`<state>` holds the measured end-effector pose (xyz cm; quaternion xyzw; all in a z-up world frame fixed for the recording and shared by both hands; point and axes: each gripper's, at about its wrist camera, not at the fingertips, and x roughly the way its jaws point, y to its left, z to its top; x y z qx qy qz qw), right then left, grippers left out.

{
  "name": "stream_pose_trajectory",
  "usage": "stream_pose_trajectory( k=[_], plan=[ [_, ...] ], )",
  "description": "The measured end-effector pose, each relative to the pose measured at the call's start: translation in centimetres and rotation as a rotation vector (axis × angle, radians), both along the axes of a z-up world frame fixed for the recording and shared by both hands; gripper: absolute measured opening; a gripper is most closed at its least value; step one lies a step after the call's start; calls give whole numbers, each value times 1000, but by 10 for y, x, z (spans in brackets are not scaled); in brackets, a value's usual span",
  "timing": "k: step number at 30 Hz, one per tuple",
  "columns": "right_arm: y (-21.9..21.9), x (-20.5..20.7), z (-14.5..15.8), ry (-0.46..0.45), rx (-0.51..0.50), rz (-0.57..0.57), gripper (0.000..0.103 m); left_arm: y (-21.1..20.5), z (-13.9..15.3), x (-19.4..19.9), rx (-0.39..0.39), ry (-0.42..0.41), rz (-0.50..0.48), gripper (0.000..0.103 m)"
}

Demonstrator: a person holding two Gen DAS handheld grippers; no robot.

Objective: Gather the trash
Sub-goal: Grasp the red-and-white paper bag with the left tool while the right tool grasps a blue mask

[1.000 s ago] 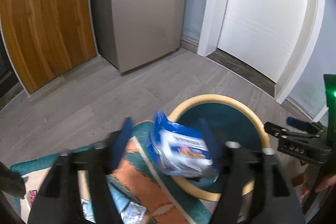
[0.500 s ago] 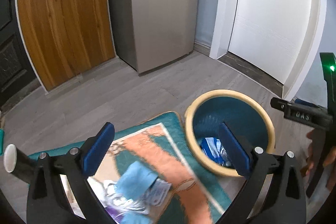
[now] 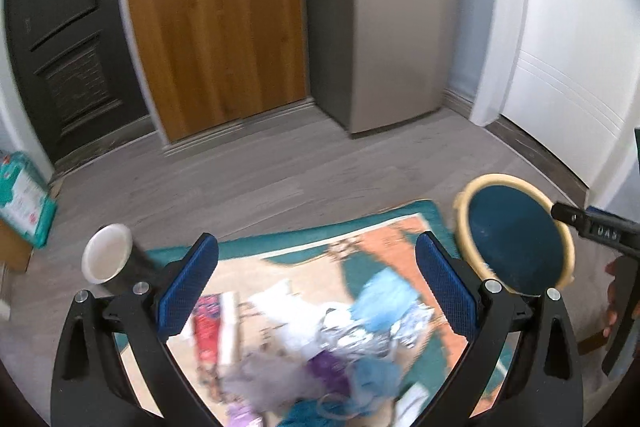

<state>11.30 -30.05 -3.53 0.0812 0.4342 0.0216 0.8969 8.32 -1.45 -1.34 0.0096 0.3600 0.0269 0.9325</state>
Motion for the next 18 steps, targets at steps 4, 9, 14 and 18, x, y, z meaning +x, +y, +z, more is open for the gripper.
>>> stream_pose_trajectory(
  k=[4,9,14,18],
  plan=[
    [24,0,-5,44,12,56,98,29,-2,-14,-6,11,75,97],
    [51,-3,-7,85,87,78,98,61,-10,-28,-26,36,123,97],
    [80,-4,-10,58,-21,134,98,84,-24,-27,22,56,112,97],
    [98,-3,-22,74,-32,163,98,102,-39,-25,50,68,92,97]
  ],
)
